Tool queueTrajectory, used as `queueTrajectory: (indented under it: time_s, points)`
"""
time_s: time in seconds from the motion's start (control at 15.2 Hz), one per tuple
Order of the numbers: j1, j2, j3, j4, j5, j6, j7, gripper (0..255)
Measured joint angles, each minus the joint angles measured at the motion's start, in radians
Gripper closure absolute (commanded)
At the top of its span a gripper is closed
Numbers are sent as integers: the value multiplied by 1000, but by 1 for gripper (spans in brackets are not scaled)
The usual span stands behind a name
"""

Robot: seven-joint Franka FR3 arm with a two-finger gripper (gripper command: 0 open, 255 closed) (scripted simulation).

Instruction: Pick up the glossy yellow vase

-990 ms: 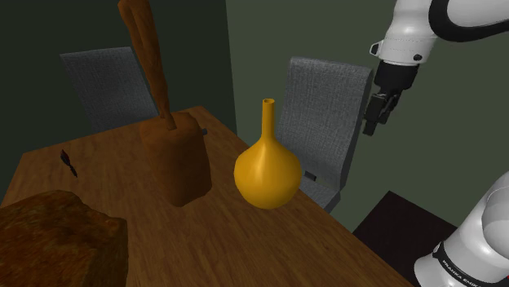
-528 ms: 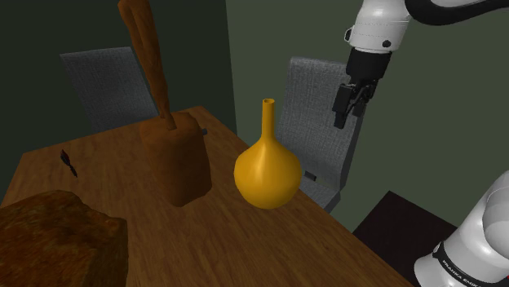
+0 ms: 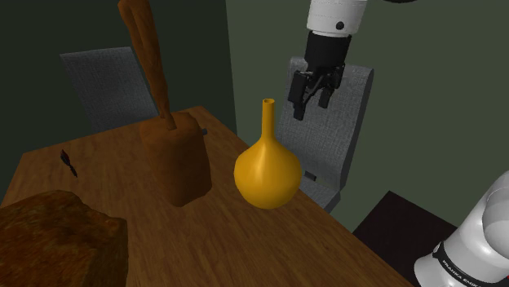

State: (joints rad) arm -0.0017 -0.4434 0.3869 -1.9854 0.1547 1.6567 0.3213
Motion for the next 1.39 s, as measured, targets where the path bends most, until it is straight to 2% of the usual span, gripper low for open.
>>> queueTrajectory:
  time_s: [0.53,0.73,1.06,1.12,1.39]
  points:
    - [-5,263,160,339,-125,-54,209,0]
    - [-2,279,172,330,-136,-29,227,0]
    - [1,258,169,242,-125,41,224,0]
    - [0,258,169,239,-125,45,223,255]
    - [0,257,169,236,-124,48,223,255]
